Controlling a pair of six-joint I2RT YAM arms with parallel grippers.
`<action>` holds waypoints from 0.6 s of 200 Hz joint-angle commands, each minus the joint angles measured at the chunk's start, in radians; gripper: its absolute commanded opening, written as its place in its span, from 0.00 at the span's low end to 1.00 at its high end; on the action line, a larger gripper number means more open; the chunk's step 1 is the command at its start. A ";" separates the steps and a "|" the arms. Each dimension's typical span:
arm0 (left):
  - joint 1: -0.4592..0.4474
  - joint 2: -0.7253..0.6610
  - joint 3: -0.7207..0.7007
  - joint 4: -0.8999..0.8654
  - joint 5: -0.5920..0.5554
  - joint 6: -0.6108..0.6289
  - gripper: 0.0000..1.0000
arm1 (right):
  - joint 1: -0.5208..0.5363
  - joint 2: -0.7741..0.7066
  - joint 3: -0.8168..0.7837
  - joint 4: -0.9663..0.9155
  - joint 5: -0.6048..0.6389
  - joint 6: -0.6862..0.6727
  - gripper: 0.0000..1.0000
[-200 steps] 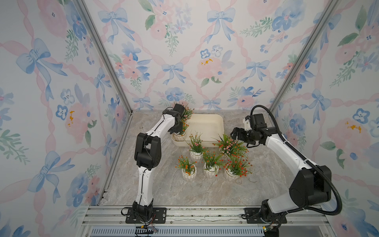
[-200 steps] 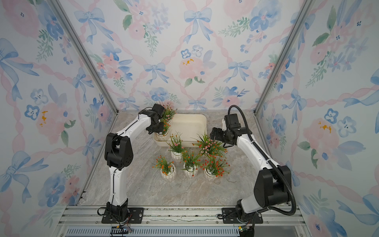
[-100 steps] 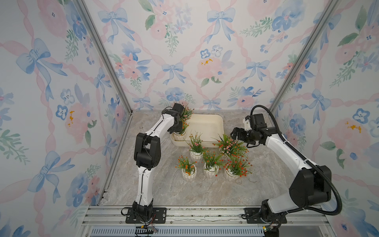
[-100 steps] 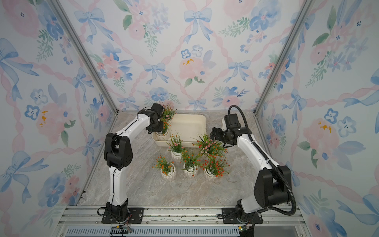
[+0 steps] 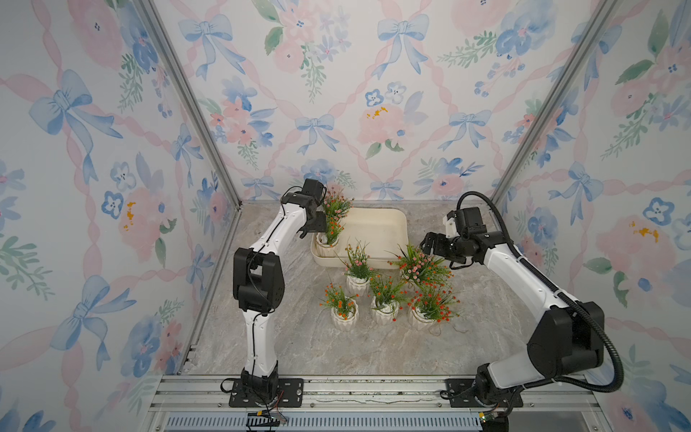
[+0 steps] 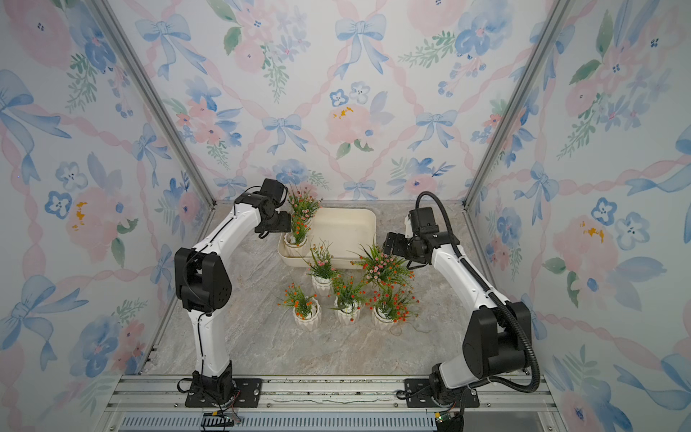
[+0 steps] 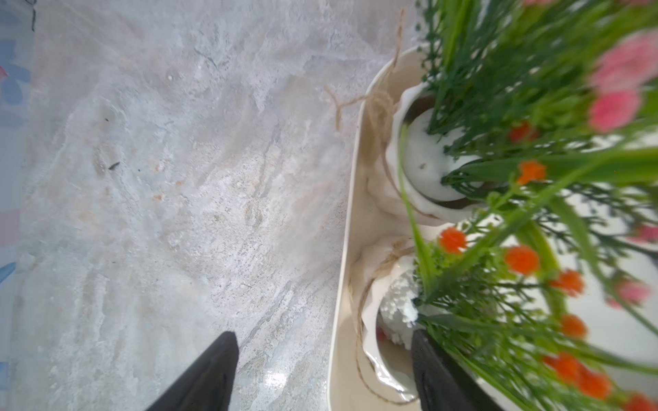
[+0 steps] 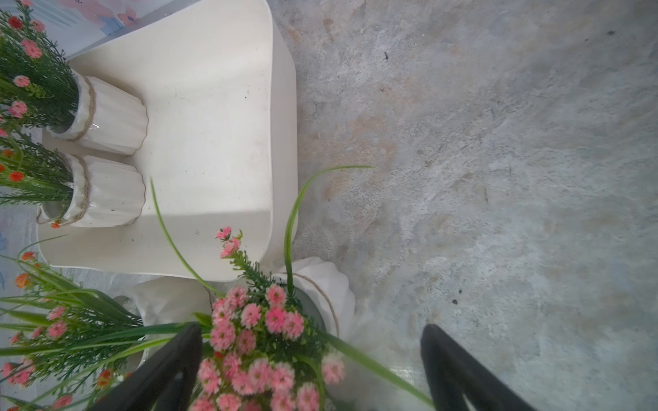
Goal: Put the potted gypsophila into the storage box
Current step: Place the baby's breath potted plant at the storage box.
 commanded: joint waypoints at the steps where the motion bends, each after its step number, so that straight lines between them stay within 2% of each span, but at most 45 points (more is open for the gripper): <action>1: 0.020 -0.084 -0.024 -0.021 0.044 -0.012 0.87 | 0.006 -0.008 0.039 -0.037 0.015 -0.018 0.97; 24: 0.040 -0.155 -0.077 -0.020 0.053 -0.016 0.97 | 0.014 -0.008 0.073 -0.069 0.035 -0.040 0.97; 69: 0.088 -0.327 -0.237 -0.016 0.087 -0.029 0.98 | 0.054 0.025 0.219 -0.177 0.056 -0.131 0.97; 99: 0.104 -0.428 -0.356 -0.012 0.090 -0.034 0.98 | 0.182 0.079 0.376 -0.285 0.114 -0.212 0.97; 120: 0.129 -0.471 -0.429 -0.012 0.091 -0.039 0.98 | 0.296 0.107 0.439 -0.284 0.161 -0.212 0.97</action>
